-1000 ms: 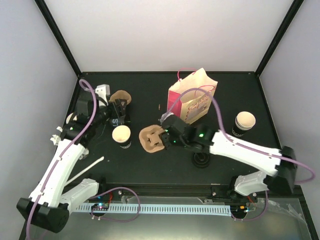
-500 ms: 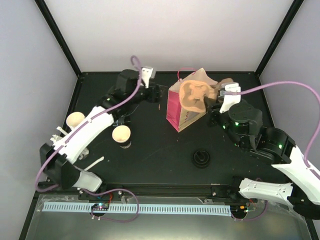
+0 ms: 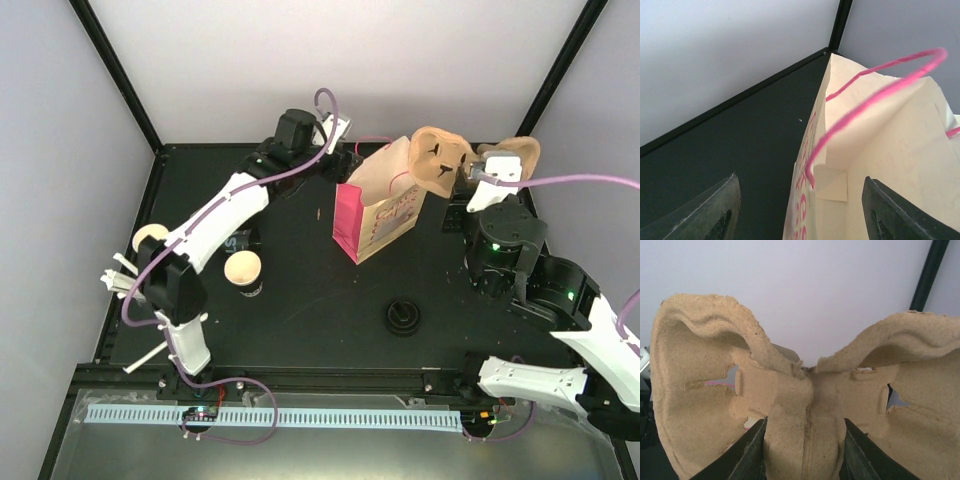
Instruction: Pack the takeout coffee
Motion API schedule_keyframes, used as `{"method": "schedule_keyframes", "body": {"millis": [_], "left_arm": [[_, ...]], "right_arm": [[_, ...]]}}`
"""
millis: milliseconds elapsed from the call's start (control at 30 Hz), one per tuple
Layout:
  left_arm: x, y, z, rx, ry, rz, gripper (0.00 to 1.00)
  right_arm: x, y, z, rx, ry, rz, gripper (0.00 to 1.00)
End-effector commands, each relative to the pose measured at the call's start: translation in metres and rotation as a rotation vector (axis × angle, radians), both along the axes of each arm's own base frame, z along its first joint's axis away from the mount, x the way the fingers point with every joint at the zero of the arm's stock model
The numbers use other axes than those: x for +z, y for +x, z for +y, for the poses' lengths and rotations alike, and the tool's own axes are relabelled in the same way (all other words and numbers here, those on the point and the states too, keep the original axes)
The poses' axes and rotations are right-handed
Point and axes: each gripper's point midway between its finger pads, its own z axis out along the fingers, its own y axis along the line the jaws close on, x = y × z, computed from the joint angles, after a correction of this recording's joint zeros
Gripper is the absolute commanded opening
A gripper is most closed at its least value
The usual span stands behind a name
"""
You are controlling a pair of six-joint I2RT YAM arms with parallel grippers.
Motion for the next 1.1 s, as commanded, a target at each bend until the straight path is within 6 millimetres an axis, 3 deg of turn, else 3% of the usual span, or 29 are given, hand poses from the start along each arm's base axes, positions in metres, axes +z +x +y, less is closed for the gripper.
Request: {"method": "schedule_keyframes", "body": {"millis": [0,200,367,433,567,667,767,933,1067], "left_arm": [[-0.004,0.004,-0.015,-0.082,0.040,0.021,0.67],[-0.023,0.013,-0.021,-0.086,0.087,0.075,0.48],[-0.030,0.012,-0.021,-0.098,0.119,0.111,0.37],[-0.030,0.008,-0.022,-0.116,0.118,0.123,0.39],[-0.031,-0.004,-0.026,-0.172,0.101,0.146,0.56],[-0.031,-0.009,-0.029,-0.205,0.086,0.140,0.58],[-0.034,-0.006,-0.028,-0.193,0.090,0.141,0.47],[-0.026,-0.003,-0.023,-0.171,0.116,0.103,0.06],[-0.007,-0.010,-0.017,-0.175,0.122,0.058,0.02]], "right_arm": [[0.020,0.005,-0.016,-0.117,-0.009,-0.054,0.38],[0.014,0.028,-0.013,-0.129,-0.006,-0.026,0.38],[0.006,0.054,0.003,-0.033,0.041,0.050,0.38],[-0.003,0.067,0.004,-0.021,0.067,0.116,0.38],[-0.024,0.095,0.007,-0.009,0.074,0.247,0.38],[-0.038,0.108,0.011,-0.022,0.059,0.297,0.38],[-0.055,0.119,0.012,-0.059,0.016,0.342,0.38],[-0.079,0.124,0.018,-0.018,-0.080,0.355,0.40],[-0.087,0.118,0.043,0.167,-0.105,0.322,0.42]]}}
